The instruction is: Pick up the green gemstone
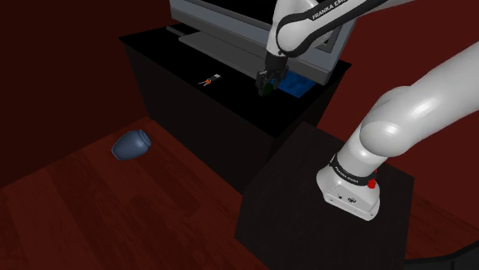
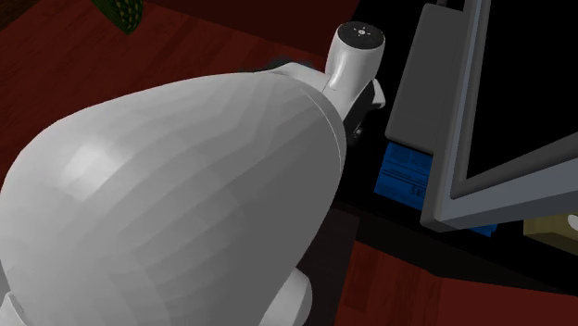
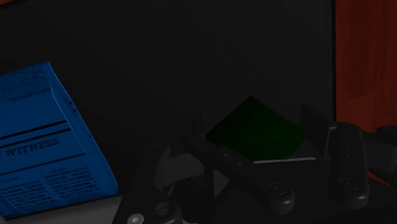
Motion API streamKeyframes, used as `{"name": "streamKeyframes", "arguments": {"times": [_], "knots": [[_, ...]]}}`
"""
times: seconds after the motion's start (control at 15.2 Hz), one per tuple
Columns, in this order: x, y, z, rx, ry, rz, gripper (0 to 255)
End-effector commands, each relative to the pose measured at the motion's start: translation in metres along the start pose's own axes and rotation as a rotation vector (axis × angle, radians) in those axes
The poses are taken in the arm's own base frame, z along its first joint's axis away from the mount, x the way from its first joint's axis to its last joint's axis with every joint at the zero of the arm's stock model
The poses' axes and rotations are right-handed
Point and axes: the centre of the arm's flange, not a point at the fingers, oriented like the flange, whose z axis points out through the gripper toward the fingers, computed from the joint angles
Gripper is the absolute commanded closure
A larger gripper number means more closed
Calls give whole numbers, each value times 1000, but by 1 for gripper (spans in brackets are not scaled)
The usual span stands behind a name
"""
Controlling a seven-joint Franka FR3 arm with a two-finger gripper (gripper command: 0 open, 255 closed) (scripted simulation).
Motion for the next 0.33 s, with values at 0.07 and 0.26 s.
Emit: {"name": "streamKeyframes", "arguments": {"times": [0.07, 0.26], "knots": [[0, 0, -17, 0, 0, 0, 255], [0, 0, -23, 0, 0, 0, 255]]}}
